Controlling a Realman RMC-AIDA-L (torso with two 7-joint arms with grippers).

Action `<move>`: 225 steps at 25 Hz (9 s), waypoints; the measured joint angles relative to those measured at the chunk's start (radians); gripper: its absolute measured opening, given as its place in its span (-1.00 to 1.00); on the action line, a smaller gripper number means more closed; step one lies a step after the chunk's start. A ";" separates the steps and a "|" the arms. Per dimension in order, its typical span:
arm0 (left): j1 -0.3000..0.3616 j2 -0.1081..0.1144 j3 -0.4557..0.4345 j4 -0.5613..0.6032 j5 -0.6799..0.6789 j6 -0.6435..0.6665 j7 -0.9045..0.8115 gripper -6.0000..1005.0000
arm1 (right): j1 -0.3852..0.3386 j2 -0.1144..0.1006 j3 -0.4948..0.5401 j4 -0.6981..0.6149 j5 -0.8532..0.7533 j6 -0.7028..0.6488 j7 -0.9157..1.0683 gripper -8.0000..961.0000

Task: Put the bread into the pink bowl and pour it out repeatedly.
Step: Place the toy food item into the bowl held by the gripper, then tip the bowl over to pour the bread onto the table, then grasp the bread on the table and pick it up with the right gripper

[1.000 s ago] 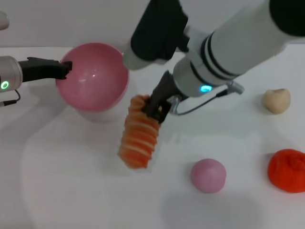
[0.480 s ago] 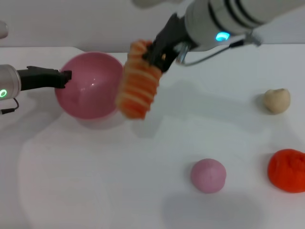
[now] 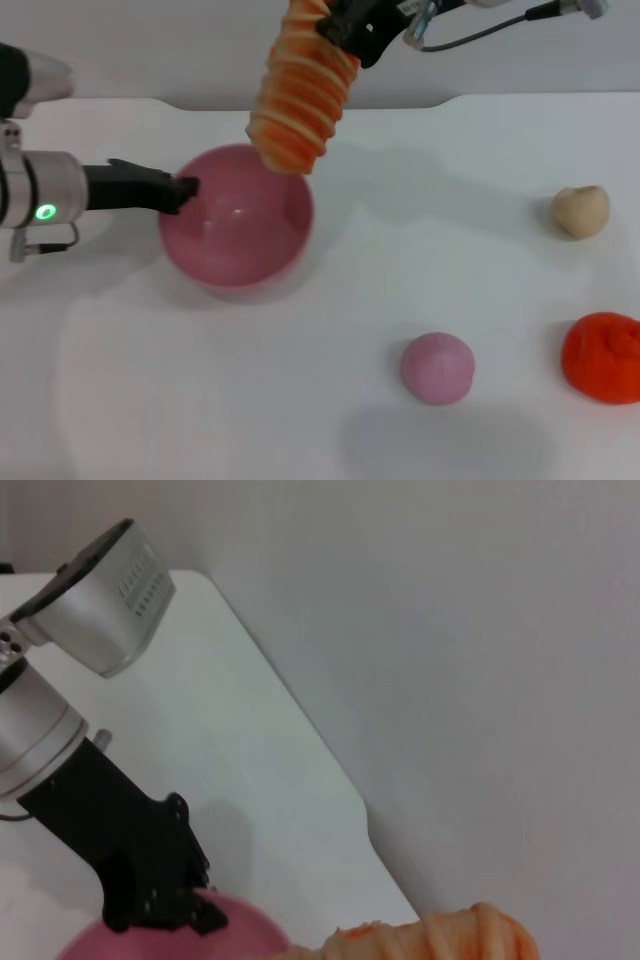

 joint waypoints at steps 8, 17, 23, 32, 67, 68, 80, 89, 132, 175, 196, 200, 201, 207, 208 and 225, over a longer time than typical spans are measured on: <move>-0.057 -0.014 0.058 0.007 0.001 0.044 -0.016 -0.89 | 0.009 0.001 -0.003 0.107 0.000 -0.011 -0.047 -0.81; -0.127 -0.034 0.083 0.013 0.011 0.067 -0.017 -0.89 | 0.010 0.005 -0.007 0.199 0.016 -0.045 -0.092 -0.81; -0.152 -0.038 0.084 0.013 0.028 0.058 -0.017 -0.89 | 0.017 0.006 -0.005 0.235 0.046 -0.049 -0.110 -0.77; -0.165 -0.037 0.079 0.008 0.049 0.023 -0.026 -0.89 | 0.024 0.004 0.014 0.252 0.046 -0.068 -0.110 -0.70; -0.154 -0.033 0.061 0.001 0.056 -0.061 -0.074 -0.89 | -0.569 0.012 -0.394 0.285 0.234 -1.859 -0.189 -0.20; -0.154 -0.034 0.061 0.001 0.056 -0.069 -0.076 -0.89 | -0.570 0.011 -0.404 0.325 0.237 -1.939 -0.139 -0.20; -0.159 -0.045 0.068 0.001 0.045 -0.128 -0.081 -0.89 | -0.578 0.009 -0.387 0.804 0.145 -2.614 0.486 -0.20; -0.156 -0.052 0.230 0.013 -0.071 -0.283 -0.033 -0.90 | -0.579 0.009 -0.372 0.953 0.147 -2.774 0.599 -0.20; -0.071 -0.062 1.080 0.155 -0.061 -1.312 0.191 -0.89 | -0.585 0.009 -0.387 0.973 0.143 -2.818 0.664 -0.21; -0.066 -0.061 1.164 0.181 0.026 -1.473 -0.022 -0.89 | -0.580 0.008 -0.387 0.965 0.103 -2.811 0.665 -0.20; -0.245 -0.047 0.339 0.148 -0.062 -0.283 -0.118 -0.90 | -0.467 -0.030 -0.329 1.079 0.104 -2.416 0.799 -0.20; -0.246 -0.041 0.140 0.103 -0.185 -0.039 0.017 -0.89 | -0.423 -0.049 -0.327 1.107 0.103 -2.317 0.819 -0.20; -0.246 -0.041 0.121 0.098 -0.190 -0.020 0.025 -0.89 | -0.413 -0.055 -0.327 1.109 0.100 -2.288 0.821 -0.20; -0.236 -0.034 -0.080 0.053 -0.221 0.205 0.073 -0.89 | -0.342 -0.103 -0.323 1.080 -0.022 -2.018 0.894 -0.20; -0.230 -0.033 -0.100 0.051 -0.221 0.229 0.073 -0.89 | -0.328 -0.112 -0.322 1.073 -0.056 -1.970 0.923 -0.20; -0.142 -0.012 -0.137 0.029 -0.221 0.179 0.105 -0.89 | -0.192 -0.156 -0.325 0.771 -0.307 -1.291 0.989 -0.19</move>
